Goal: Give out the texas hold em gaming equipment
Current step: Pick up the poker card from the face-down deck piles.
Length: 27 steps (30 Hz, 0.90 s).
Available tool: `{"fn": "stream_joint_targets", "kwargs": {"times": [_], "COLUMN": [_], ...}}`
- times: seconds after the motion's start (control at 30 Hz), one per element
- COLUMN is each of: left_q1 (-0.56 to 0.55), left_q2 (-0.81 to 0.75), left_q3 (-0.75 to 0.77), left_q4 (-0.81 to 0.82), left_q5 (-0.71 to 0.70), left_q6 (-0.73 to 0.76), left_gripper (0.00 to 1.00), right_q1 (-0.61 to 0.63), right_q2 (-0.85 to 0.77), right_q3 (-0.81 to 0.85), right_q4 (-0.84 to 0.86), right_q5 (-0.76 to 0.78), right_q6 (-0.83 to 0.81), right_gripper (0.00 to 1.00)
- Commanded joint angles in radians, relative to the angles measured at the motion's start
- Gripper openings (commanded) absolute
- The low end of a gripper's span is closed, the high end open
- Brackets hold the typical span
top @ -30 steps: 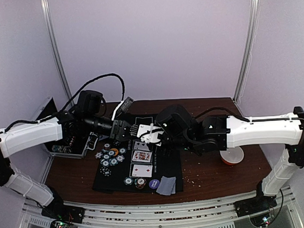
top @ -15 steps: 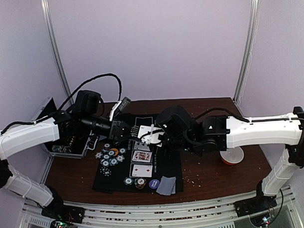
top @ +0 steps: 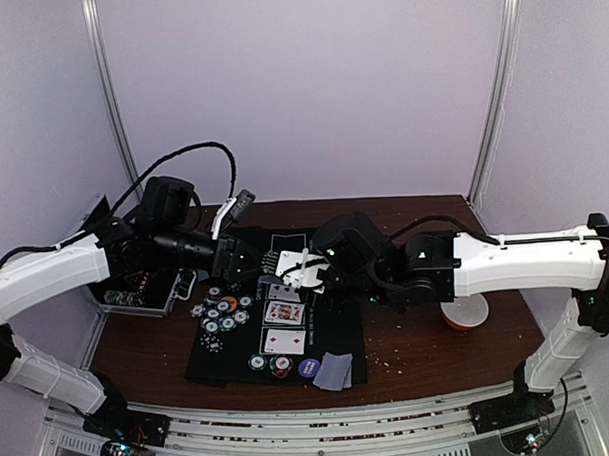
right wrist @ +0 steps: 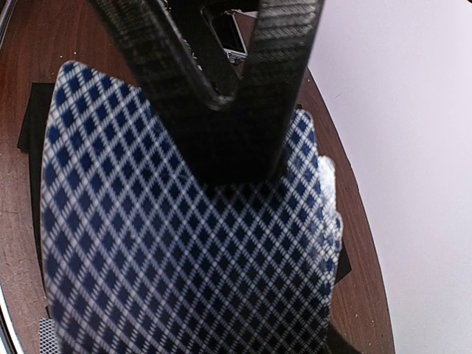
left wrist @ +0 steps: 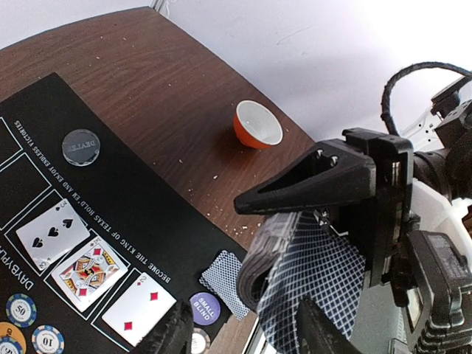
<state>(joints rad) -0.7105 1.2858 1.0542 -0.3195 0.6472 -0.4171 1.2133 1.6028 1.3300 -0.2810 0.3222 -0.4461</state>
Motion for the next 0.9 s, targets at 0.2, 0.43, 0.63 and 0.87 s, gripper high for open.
{"fn": "stream_joint_targets", "kwargs": {"times": [0.2, 0.43, 0.63, 0.87], "left_q1": [0.001, 0.001, 0.001, 0.001], "left_q2": [-0.016, -0.009, -0.005, -0.021], "left_q3": [0.073, 0.080, 0.109, 0.144], "left_q4": [-0.036, -0.036, -0.064, -0.101], "left_q5": [-0.012, 0.041, 0.038, -0.003], "left_q6": [0.007, 0.003, 0.012, 0.049], "left_gripper": [0.29, 0.06, 0.00, 0.00], "right_q1": [0.006, 0.005, 0.005, -0.011], "right_q2": [-0.015, -0.021, -0.020, -0.041], "right_q3": [0.003, -0.001, 0.000, -0.020], "right_q4": [0.014, 0.014, 0.013, 0.015], "right_q5": [0.020, 0.023, 0.023, 0.022], "right_q6": [0.009, 0.009, 0.011, 0.018], "right_gripper": [0.45, 0.45, 0.45, 0.45]}}
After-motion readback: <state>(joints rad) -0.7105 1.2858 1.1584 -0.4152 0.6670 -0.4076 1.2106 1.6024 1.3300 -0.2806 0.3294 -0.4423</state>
